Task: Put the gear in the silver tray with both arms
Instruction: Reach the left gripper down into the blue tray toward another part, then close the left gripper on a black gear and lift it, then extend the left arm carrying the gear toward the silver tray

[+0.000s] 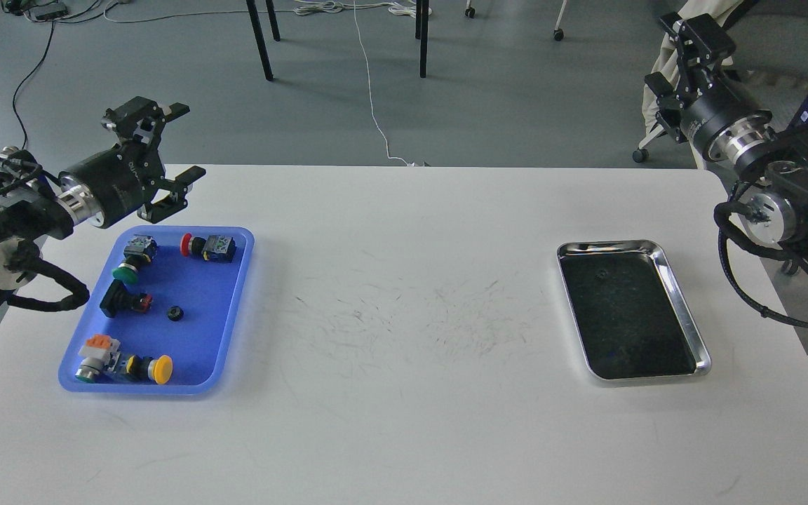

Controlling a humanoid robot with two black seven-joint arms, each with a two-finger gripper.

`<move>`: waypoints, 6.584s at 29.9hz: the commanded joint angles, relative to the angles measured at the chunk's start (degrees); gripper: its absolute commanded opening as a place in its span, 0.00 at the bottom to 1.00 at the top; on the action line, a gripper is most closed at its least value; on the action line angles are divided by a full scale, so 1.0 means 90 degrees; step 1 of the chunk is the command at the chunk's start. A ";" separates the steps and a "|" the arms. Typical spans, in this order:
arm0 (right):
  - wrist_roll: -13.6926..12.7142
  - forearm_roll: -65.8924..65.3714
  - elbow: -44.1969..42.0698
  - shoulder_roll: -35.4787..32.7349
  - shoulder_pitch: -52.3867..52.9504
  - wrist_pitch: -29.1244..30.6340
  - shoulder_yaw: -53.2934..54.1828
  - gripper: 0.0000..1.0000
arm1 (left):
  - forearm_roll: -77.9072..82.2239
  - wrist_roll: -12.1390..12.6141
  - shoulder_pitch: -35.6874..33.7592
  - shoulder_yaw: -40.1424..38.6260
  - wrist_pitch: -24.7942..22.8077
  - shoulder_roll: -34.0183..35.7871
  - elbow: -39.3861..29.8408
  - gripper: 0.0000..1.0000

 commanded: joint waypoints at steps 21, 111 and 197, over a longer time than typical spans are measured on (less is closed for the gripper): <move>-0.0328 0.1722 0.0320 0.0449 -0.0511 -0.0281 0.0953 0.96 | 0.3589 -0.1495 0.0816 0.0306 0.1169 0.1326 -0.2304 0.96; -0.0601 0.1771 0.0388 0.0693 -0.0814 -0.0340 0.1412 0.97 | 0.9742 -0.1495 0.1549 0.0970 0.3698 0.0183 0.0498 0.56; -0.0640 0.1771 0.0320 0.0654 -0.0511 -0.0477 0.1774 0.97 | 0.9322 -0.1495 -0.1585 0.1849 0.2058 -0.3809 0.0165 0.07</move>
